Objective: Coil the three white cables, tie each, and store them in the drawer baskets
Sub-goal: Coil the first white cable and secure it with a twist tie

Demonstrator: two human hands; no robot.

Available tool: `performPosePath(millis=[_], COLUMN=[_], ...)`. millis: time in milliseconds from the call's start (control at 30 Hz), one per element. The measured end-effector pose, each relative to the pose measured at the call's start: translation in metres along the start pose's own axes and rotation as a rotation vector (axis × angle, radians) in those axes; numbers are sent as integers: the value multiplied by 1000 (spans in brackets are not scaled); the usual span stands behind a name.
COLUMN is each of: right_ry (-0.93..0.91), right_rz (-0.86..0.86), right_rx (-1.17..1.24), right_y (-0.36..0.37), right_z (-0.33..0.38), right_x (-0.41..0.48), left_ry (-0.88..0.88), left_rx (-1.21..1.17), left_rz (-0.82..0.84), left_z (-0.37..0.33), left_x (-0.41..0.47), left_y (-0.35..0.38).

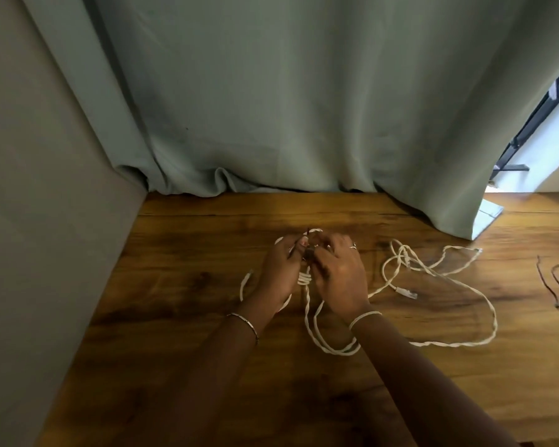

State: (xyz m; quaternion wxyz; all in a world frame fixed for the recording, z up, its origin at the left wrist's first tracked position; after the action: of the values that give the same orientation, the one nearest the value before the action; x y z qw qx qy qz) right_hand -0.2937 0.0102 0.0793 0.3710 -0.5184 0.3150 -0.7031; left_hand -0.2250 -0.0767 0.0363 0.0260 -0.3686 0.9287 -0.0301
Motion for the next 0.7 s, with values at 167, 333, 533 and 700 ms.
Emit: performPosePath(millis=[167, 333, 533, 700], right_ry=[48, 89, 178, 426], right_rz=[-31, 17, 8, -12], right_rx=[63, 106, 365, 680], right_y=[5, 12, 13, 17], right_z=[6, 5, 12, 1], right_x=[2, 4, 7, 8], left_ry=[-8, -18, -43, -103], left_rx=[-24, -103, -161, -115], left_rz=[-39, -96, -182, -187], left_z=[6, 8, 16, 29], left_x=[0, 1, 4, 5], left_y=[-12, -24, -34, -34])
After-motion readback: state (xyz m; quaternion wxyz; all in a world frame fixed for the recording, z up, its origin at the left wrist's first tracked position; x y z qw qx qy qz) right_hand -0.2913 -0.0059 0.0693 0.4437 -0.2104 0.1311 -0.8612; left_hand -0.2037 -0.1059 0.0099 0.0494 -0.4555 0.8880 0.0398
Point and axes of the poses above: each hand's wrist, its own x-axis towards the middle knuckle, its own y-axis out of the palm, z = x × y, the point moved 7 cm from there along x, towards the middle knuckle, and after that the axes turned 12 degrees about z, right-handed, at the moved point
